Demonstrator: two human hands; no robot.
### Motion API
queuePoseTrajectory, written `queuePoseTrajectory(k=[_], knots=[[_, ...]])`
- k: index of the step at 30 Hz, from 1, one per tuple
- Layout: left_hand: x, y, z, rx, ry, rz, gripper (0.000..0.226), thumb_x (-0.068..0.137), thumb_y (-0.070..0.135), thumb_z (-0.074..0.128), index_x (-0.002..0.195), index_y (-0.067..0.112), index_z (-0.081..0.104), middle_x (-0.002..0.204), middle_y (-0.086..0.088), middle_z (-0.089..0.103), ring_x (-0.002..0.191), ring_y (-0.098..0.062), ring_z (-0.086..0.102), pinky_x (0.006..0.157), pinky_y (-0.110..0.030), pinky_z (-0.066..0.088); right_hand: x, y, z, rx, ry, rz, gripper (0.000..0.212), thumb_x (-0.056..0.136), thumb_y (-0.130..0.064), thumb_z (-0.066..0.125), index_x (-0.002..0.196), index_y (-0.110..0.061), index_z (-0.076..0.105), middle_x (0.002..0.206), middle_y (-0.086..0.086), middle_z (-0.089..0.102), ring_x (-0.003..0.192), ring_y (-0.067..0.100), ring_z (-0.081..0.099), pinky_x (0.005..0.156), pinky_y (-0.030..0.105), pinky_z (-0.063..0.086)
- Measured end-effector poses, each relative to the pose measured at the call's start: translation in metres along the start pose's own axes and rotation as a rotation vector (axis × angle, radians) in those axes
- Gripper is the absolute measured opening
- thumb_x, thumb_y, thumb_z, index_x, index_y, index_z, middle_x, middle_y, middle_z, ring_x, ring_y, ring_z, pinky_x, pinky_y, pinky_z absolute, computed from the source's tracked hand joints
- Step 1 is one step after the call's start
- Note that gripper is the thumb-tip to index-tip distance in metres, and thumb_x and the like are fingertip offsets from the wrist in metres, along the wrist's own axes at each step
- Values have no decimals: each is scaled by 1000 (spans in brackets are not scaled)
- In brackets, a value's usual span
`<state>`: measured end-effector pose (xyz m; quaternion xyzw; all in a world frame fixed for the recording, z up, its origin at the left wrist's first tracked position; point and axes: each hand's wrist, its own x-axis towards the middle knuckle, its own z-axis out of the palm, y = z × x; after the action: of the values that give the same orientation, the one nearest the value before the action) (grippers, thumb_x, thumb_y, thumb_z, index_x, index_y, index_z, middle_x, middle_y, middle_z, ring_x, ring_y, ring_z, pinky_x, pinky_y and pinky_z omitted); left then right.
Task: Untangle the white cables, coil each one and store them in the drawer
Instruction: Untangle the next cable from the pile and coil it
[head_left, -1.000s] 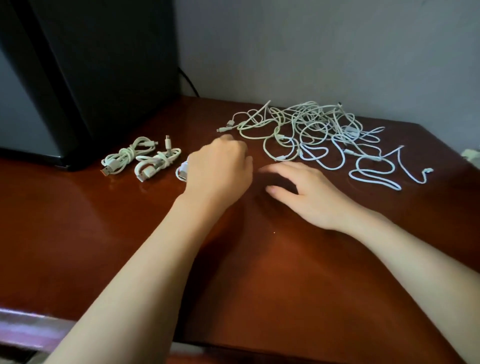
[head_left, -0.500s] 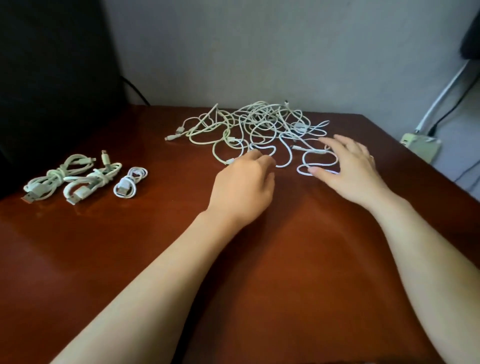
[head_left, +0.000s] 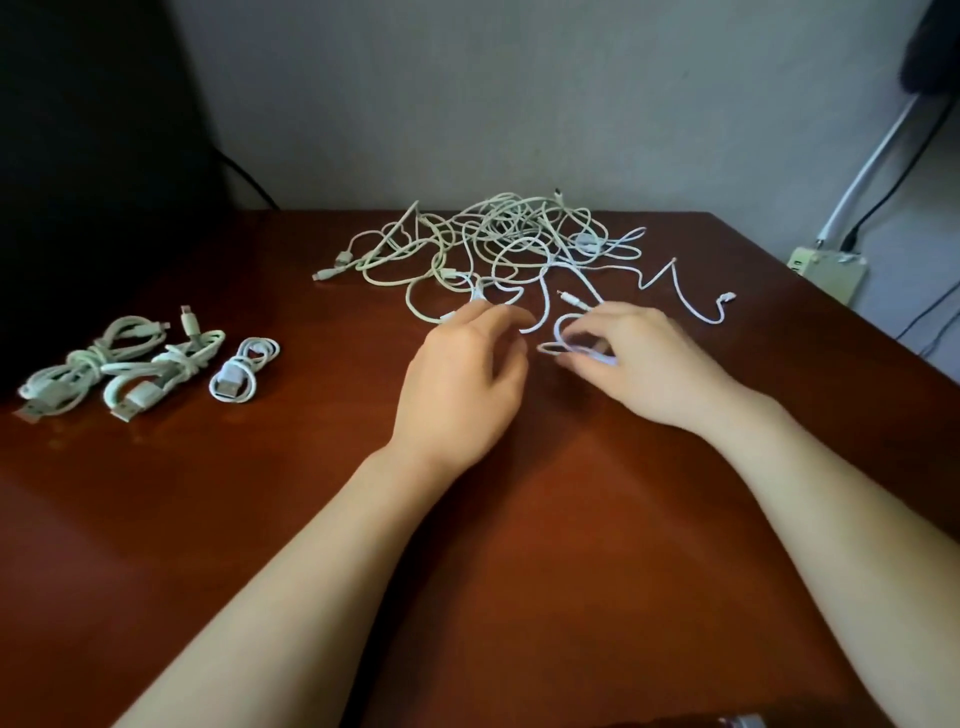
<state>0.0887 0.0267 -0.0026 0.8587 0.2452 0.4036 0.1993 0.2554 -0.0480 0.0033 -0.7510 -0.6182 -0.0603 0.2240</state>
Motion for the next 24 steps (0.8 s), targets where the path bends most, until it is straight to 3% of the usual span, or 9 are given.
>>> queuePoseTrajectory(k=[2,6,8,11,14,18,22,24], knots=[[0,0,3,-52,-14,-75,24,92,20,55,112,14,66,92,7,54,87,-19,57,81,-26,43,-2,-15,5,186,73,-56,16,85,-22,70,98,-13,71,99,2,64,75,16,57,76,32,49],[0,-3,2,-80,-85,-253,31,98,28,48,123,14,59,115,-5,59,108,-18,53,90,-19,33,-8,-38,11,367,45,-157,16,81,-13,71,96,-14,69,102,-5,62,68,3,57,66,16,46],[0,-4,-1,-96,-127,-294,30,99,33,44,112,15,64,106,-2,65,102,-17,56,80,-18,35,-10,-42,8,484,7,-156,25,79,-9,75,101,-16,67,105,-6,60,69,0,59,67,10,45],[0,-2,-7,-120,-166,-304,30,99,35,44,94,17,67,75,6,62,74,-12,54,60,-13,35,-9,-39,-1,606,9,-113,23,81,-7,73,98,-21,68,102,-6,65,71,2,64,73,18,51],[0,-2,-7,-80,-184,-280,21,97,29,52,102,16,68,82,4,61,77,-11,52,64,-17,33,-4,-30,-6,607,171,-23,21,85,-9,65,93,-28,68,93,-9,69,78,8,68,78,27,53],[-1,-3,-6,-58,-213,-274,20,93,20,59,111,15,66,94,3,61,88,-11,56,76,-15,38,4,-15,-5,409,388,149,27,86,-7,62,109,-21,66,108,-5,66,81,5,61,78,17,48],[-2,-2,-5,-59,-242,-266,23,92,17,60,115,16,64,97,4,62,95,-12,60,82,-16,41,7,-3,4,435,185,436,51,91,-27,62,138,-16,45,133,3,54,105,16,58,90,23,40],[-2,-1,-4,-68,-236,-266,21,94,23,58,112,18,65,102,3,65,97,-13,60,83,-19,42,6,-3,10,572,97,483,51,93,-27,60,139,-13,44,124,4,59,108,16,58,94,23,40]])
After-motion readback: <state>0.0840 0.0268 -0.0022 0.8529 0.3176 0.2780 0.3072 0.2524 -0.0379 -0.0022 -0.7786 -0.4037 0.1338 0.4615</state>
